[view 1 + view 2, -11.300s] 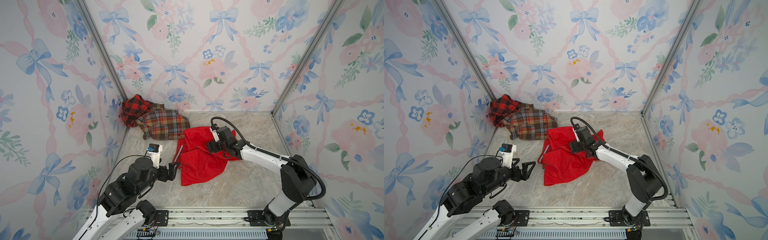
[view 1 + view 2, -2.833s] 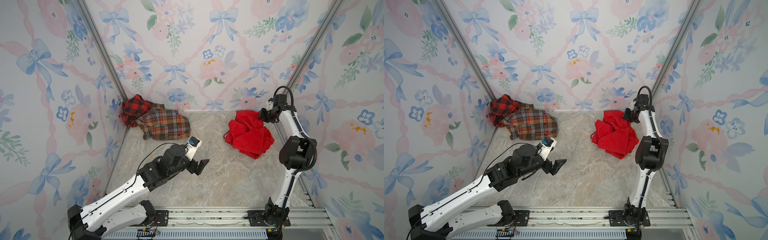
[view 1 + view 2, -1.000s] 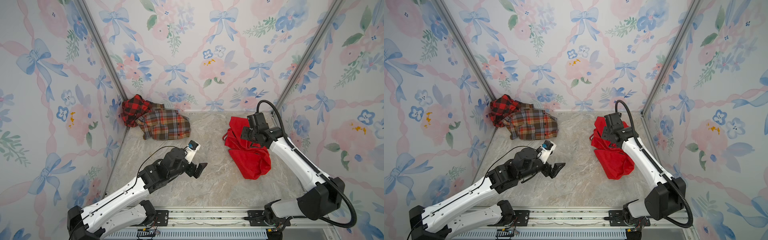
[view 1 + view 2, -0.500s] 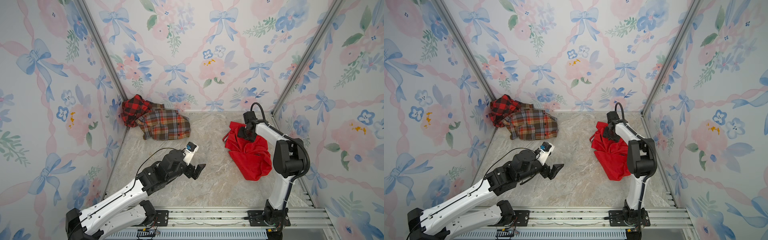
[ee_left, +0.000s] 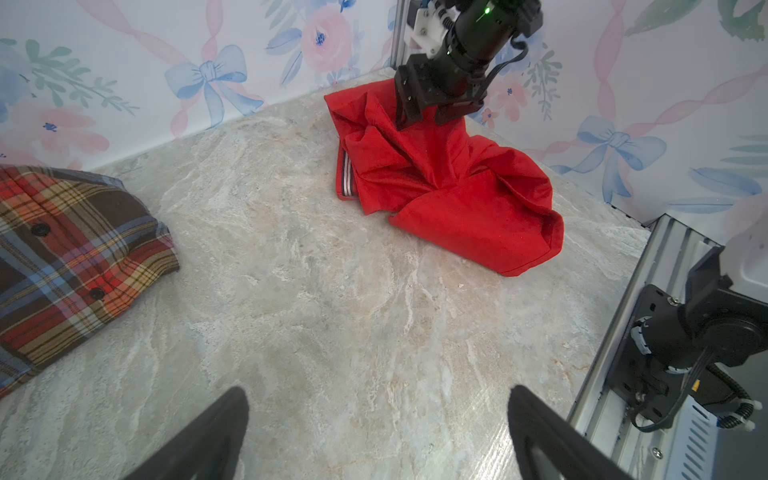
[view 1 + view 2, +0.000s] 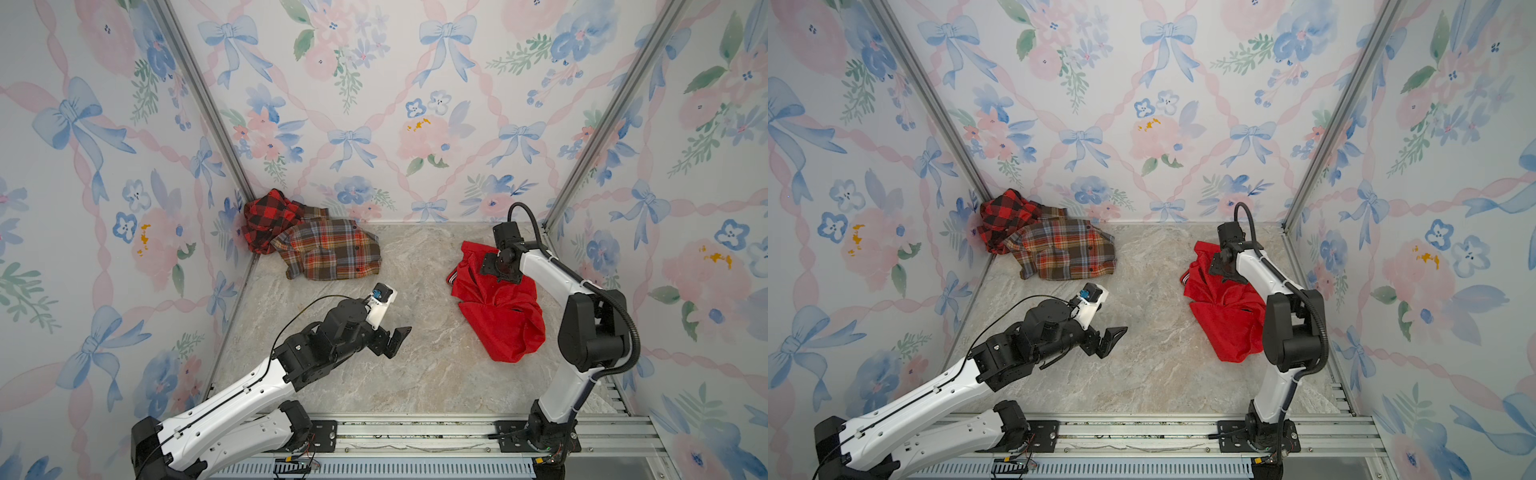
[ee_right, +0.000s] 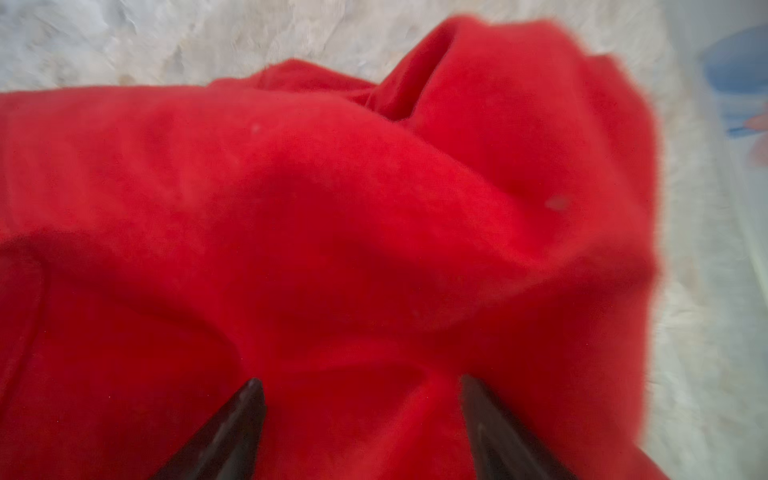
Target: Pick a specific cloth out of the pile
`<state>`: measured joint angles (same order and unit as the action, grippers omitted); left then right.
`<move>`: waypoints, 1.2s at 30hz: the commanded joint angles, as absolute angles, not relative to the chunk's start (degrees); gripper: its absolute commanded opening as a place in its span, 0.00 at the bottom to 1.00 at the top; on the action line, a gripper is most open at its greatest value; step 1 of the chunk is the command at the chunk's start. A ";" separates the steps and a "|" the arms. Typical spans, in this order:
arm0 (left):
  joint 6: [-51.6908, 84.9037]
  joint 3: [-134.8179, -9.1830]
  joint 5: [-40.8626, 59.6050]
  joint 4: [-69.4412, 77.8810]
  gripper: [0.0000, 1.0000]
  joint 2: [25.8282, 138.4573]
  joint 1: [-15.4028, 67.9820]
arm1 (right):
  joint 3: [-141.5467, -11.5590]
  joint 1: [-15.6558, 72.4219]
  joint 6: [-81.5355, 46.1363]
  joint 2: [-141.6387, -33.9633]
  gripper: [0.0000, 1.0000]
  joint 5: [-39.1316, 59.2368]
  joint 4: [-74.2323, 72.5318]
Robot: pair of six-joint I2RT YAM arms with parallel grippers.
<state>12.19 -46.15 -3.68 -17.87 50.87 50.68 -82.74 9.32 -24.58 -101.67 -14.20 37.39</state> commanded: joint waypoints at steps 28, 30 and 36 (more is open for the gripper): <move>12.26 -43.09 -1.73 -16.41 0.98 48.01 50.59 | -59.93 35.77 -35.42 -96.09 0.75 -26.28 51.10; 12.32 -42.63 -2.58 -16.44 0.98 47.24 50.61 | -59.85 35.77 -35.42 -97.91 0.74 -26.29 50.16; 12.58 -42.63 -4.66 -16.44 0.98 46.36 50.34 | -60.71 35.82 -34.56 -98.84 0.41 -26.93 50.21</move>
